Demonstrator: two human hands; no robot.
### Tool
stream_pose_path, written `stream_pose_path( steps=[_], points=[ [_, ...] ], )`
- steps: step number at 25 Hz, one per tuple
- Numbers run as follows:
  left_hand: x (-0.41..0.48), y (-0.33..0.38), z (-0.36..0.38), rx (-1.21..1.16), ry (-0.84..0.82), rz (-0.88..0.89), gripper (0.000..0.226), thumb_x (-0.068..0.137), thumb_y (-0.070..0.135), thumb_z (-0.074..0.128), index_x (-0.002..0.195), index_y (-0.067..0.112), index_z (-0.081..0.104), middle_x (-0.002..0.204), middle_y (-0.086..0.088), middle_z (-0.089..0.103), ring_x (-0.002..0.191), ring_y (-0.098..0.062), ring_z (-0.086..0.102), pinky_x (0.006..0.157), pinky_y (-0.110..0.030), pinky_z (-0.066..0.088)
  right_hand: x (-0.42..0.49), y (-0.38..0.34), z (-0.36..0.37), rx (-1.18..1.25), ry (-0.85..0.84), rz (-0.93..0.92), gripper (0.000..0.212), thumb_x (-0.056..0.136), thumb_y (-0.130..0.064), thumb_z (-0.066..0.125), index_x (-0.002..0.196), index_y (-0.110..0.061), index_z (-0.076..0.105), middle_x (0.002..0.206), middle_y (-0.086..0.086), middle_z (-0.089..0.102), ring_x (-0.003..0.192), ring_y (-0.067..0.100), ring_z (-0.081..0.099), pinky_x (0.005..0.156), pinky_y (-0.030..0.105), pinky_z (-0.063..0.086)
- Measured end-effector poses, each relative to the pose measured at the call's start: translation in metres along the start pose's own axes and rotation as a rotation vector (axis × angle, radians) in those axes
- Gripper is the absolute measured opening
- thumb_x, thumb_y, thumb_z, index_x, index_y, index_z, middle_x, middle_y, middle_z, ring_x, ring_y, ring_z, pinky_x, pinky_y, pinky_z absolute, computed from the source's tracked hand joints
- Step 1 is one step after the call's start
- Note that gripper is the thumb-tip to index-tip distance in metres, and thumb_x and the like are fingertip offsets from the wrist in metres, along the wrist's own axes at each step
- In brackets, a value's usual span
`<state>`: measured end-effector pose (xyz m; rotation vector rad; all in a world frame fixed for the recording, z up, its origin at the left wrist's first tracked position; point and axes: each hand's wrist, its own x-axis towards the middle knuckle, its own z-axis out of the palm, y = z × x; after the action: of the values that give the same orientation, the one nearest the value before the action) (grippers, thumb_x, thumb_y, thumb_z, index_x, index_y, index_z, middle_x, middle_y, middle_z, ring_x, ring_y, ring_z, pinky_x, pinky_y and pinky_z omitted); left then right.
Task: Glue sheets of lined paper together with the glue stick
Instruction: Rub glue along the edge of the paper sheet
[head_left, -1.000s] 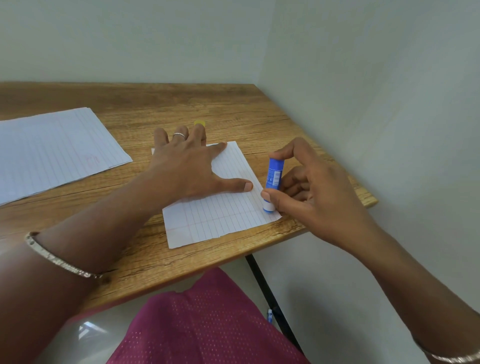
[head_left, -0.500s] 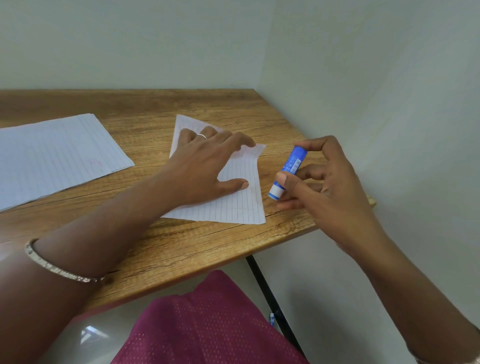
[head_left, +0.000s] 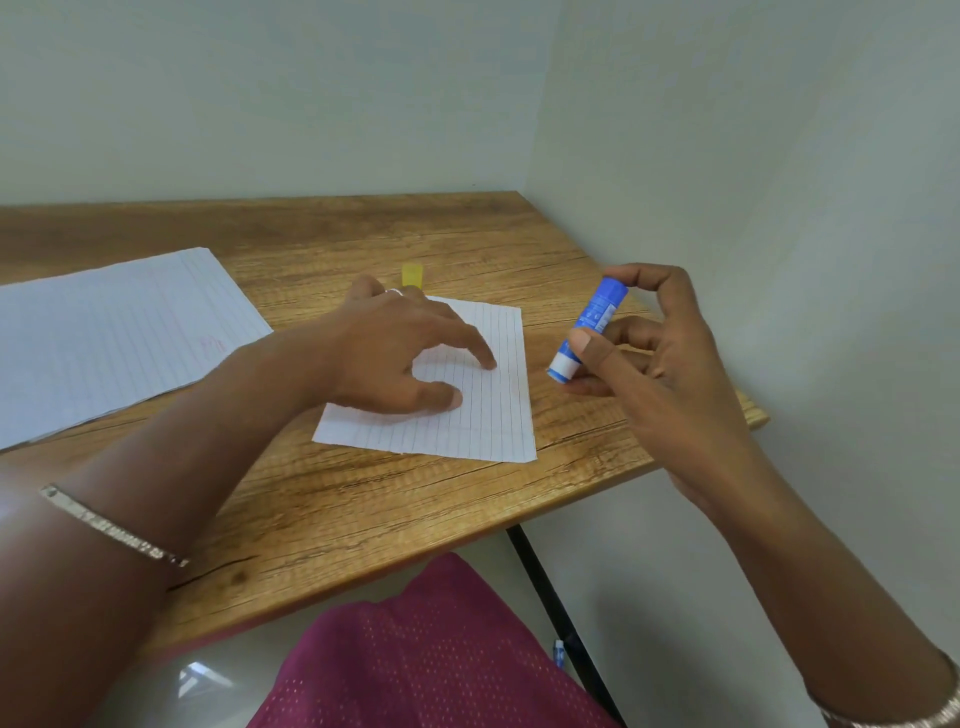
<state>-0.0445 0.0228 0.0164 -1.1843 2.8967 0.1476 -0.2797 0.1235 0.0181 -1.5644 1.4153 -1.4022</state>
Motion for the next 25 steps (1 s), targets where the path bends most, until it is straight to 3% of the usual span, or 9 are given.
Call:
stream_pose_path(
  steps=[3, 5, 7, 10, 13, 16, 19, 21, 25],
  points=[
    [-0.007, 0.013, -0.006, 0.149, -0.027, -0.052, 0.065, 0.082, 0.075, 0.025, 0.144, 0.059, 0.030, 0.147, 0.017, 0.047, 0.137, -0.016, 0.039, 0.104, -0.048, 0.021, -0.001, 0.004, -0.009, 0.006, 0.004, 0.010, 0.043, 0.096, -0.016, 0.071, 0.133, -0.024, 0.049, 0.084, 0.006, 0.074, 0.081, 0.023, 0.080, 0.076, 0.036, 0.065],
    [-0.016, 0.027, -0.004, 0.278, 0.010, -0.114, 0.070, 0.084, 0.078, 0.011, 0.148, 0.055, 0.026, 0.137, 0.011, 0.055, 0.131, -0.019, 0.046, 0.104, -0.048, 0.025, -0.002, 0.004, -0.013, 0.015, -0.002, 0.014, 0.043, 0.096, -0.016, 0.071, 0.133, -0.024, 0.049, 0.083, 0.007, 0.075, 0.082, 0.022, 0.080, 0.076, 0.033, 0.065],
    [-0.029, 0.040, -0.001, 0.397, 0.081, -0.216, 0.080, 0.083, 0.081, 0.003, 0.144, 0.046, 0.042, 0.120, 0.007, 0.064, 0.120, -0.022, 0.055, 0.102, -0.048, 0.028, -0.002, 0.004, -0.016, 0.030, -0.008, 0.011, 0.043, 0.096, -0.016, 0.071, 0.133, -0.024, 0.049, 0.083, 0.007, 0.076, 0.082, 0.022, 0.080, 0.076, 0.032, 0.065],
    [-0.045, 0.053, 0.000, 0.491, 0.122, -0.440, 0.087, 0.080, 0.085, 0.004, 0.101, 0.029, 0.068, 0.087, 0.005, 0.068, 0.089, -0.021, 0.060, 0.097, -0.048, 0.029, 0.002, 0.005, -0.012, 0.057, -0.031, -0.004, 0.043, 0.095, -0.016, 0.072, 0.132, -0.022, 0.050, 0.081, 0.006, 0.076, 0.080, 0.023, 0.080, 0.074, 0.033, 0.065],
    [-0.048, 0.058, 0.002, 0.460, 0.139, -0.628, 0.082, 0.077, 0.090, 0.009, 0.076, 0.022, 0.055, 0.063, 0.004, 0.051, 0.068, -0.020, 0.049, 0.097, -0.048, 0.032, 0.008, 0.004, 0.001, 0.062, -0.070, -0.028, 0.043, 0.094, -0.015, 0.073, 0.131, -0.019, 0.051, 0.082, 0.010, 0.076, 0.079, 0.023, 0.080, 0.074, 0.035, 0.065],
    [-0.046, 0.062, 0.004, 0.388, 0.236, -0.721, 0.082, 0.081, 0.087, 0.014, 0.085, 0.018, 0.058, 0.077, 0.000, 0.060, 0.073, -0.022, 0.056, 0.092, -0.045, 0.038, 0.020, 0.007, 0.017, 0.007, -0.086, -0.056, 0.043, 0.093, -0.016, 0.075, 0.129, -0.018, 0.051, 0.083, 0.010, 0.077, 0.076, 0.021, 0.080, 0.075, 0.040, 0.066],
    [-0.045, 0.061, 0.004, 0.284, 0.366, -0.591, 0.066, 0.093, 0.072, 0.022, 0.110, 0.023, 0.063, 0.108, 0.001, 0.065, 0.099, -0.024, 0.062, 0.090, -0.044, 0.038, 0.036, 0.015, 0.032, -0.109, -0.074, -0.095, 0.044, 0.091, -0.021, 0.078, 0.126, -0.022, 0.051, 0.082, 0.005, 0.078, 0.072, 0.016, 0.079, 0.078, 0.043, 0.065],
    [-0.046, 0.056, 0.006, 0.137, 0.292, -0.454, 0.065, 0.088, 0.075, 0.028, 0.127, 0.034, 0.059, 0.125, 0.007, 0.061, 0.115, -0.022, 0.057, 0.094, -0.045, 0.037, 0.046, 0.019, 0.041, -0.193, -0.078, -0.136, 0.046, 0.089, -0.023, 0.080, 0.125, -0.024, 0.051, 0.082, 0.005, 0.077, 0.071, 0.015, 0.078, 0.077, 0.042, 0.065],
    [-0.047, 0.052, 0.017, 0.065, 0.106, -0.339, 0.088, 0.076, 0.090, 0.028, 0.147, 0.040, 0.041, 0.148, 0.014, 0.045, 0.135, -0.020, 0.040, 0.102, -0.049, 0.031, 0.062, 0.024, 0.056, -0.285, -0.093, -0.219, 0.045, 0.088, -0.022, 0.080, 0.124, -0.022, 0.052, 0.079, 0.003, 0.075, 0.068, 0.012, 0.076, 0.073, 0.042, 0.065]
  ],
)
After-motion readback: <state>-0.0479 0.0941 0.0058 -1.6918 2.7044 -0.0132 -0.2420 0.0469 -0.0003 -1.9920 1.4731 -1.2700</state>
